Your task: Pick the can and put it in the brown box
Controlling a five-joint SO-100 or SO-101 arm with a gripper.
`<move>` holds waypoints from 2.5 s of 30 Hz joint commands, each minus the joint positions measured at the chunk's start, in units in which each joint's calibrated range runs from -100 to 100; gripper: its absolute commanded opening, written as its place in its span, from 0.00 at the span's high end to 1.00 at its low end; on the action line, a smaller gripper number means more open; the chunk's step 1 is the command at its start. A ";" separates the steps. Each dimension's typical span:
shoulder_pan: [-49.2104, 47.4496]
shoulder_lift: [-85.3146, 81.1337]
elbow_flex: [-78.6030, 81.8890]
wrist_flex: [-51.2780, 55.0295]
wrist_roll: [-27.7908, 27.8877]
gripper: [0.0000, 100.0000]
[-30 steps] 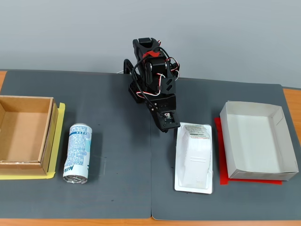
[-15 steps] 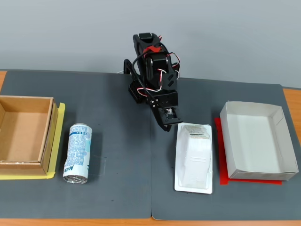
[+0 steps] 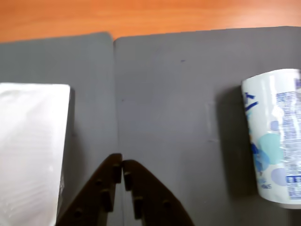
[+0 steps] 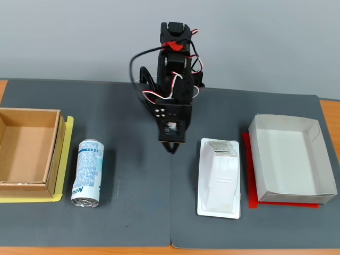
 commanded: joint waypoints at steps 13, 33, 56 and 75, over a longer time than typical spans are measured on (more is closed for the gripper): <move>20.69 17.72 -26.24 -0.36 10.01 0.99; 26.54 40.59 -34.12 -1.23 15.85 0.78; 25.16 48.56 -27.42 0.76 19.91 0.52; 26.46 59.91 -27.60 -8.52 19.91 0.52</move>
